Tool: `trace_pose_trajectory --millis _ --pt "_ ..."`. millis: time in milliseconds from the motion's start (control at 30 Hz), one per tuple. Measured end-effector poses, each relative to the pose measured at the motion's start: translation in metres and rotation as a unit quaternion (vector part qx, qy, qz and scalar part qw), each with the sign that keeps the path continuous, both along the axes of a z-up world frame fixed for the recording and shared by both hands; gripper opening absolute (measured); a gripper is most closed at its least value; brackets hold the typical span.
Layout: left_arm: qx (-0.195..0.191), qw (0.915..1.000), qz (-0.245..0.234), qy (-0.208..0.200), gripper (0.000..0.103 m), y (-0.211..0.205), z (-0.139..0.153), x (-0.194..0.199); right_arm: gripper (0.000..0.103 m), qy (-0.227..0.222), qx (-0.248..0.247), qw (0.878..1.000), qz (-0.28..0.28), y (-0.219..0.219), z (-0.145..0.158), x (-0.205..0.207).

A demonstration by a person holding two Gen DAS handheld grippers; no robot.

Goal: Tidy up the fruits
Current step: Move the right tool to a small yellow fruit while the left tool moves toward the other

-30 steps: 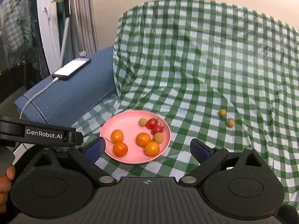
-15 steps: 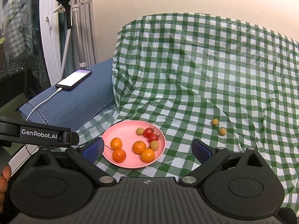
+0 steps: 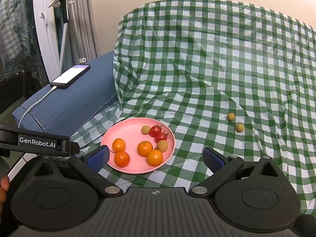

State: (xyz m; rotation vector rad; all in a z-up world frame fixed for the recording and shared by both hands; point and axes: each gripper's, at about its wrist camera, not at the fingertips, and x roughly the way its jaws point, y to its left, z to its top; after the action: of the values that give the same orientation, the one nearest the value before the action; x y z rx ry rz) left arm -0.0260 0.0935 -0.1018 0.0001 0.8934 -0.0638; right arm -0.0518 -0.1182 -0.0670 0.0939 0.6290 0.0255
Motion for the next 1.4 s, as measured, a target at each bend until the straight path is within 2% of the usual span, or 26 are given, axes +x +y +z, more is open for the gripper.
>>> trace_pose_trajectory --millis 500,833,1167,1400 --pt "0.000 0.9992 0.007 0.041 0.103 -0.007 -0.023 0.042 0.102 0.046 0.029 0.998 -0.015 -0.019 -0.028 0.037" --pt "0.007 0.9989 0.006 0.047 0.103 -0.029 -0.028 0.078 0.102 0.047 0.068 0.994 -0.078 -0.069 -0.048 0.076" --pt "0.002 0.9987 -0.003 0.050 0.103 -0.060 -0.031 0.118 0.102 0.035 0.048 0.990 -0.129 -0.114 -0.074 0.116" --pt "0.003 0.9985 0.010 0.054 0.103 -0.069 -0.037 0.145 0.102 0.032 0.039 0.987 -0.153 -0.151 -0.100 0.151"
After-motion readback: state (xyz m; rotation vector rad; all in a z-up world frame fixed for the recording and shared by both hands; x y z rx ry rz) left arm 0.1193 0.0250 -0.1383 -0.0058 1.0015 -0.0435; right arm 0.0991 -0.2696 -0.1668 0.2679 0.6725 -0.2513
